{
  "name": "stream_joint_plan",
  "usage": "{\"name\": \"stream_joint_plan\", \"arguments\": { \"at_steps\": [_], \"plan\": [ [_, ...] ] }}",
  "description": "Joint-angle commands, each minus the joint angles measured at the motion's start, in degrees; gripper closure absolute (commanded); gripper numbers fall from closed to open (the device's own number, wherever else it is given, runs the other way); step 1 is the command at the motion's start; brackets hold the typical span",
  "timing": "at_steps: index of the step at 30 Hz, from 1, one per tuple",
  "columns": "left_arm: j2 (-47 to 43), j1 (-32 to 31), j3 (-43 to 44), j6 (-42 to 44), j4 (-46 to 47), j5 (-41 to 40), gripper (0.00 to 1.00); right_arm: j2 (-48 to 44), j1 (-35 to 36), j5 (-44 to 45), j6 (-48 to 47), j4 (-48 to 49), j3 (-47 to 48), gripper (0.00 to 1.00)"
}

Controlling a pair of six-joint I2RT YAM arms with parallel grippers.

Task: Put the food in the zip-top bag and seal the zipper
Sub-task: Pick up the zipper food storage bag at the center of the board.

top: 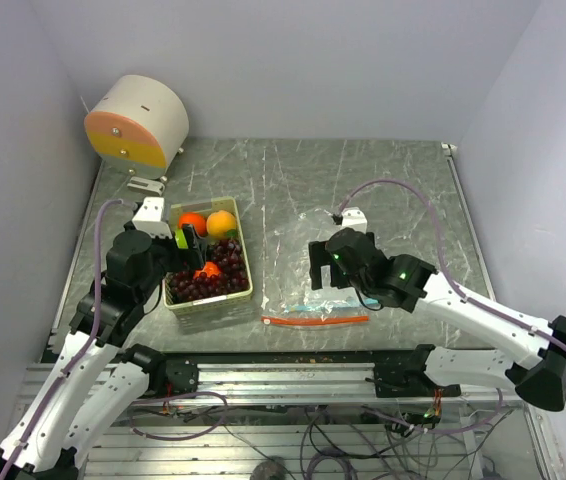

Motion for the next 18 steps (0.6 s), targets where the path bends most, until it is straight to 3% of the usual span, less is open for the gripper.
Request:
{"name": "stream_joint_plan", "arguments": {
  "at_steps": [1,4,11,18],
  "plan": [
    [-0.23,0.75,1.75,-0.58,-0.36,0.38,0.00,1.27,0.09,3.70,-2.20,-1.85,1.60,0.00],
    [-0.01,0.75,2.01,-0.51,-0.44,0.54,0.00,0.68,-0.76,4.90,-1.54,-3.27,1.51,0.00],
    [-0.19,0.74,1.95,-0.66,0.24,1.39,0.00,-2.77,-13.93,-5.62,-4.79,-2.20,-3.54,0.00],
    [0.17,0.75,1.90,-0.94,0.44,2.01,0.00,-2.36,-14.13,-8.95,-4.47,-1.00,-8.95,0.00]
  ]
}}
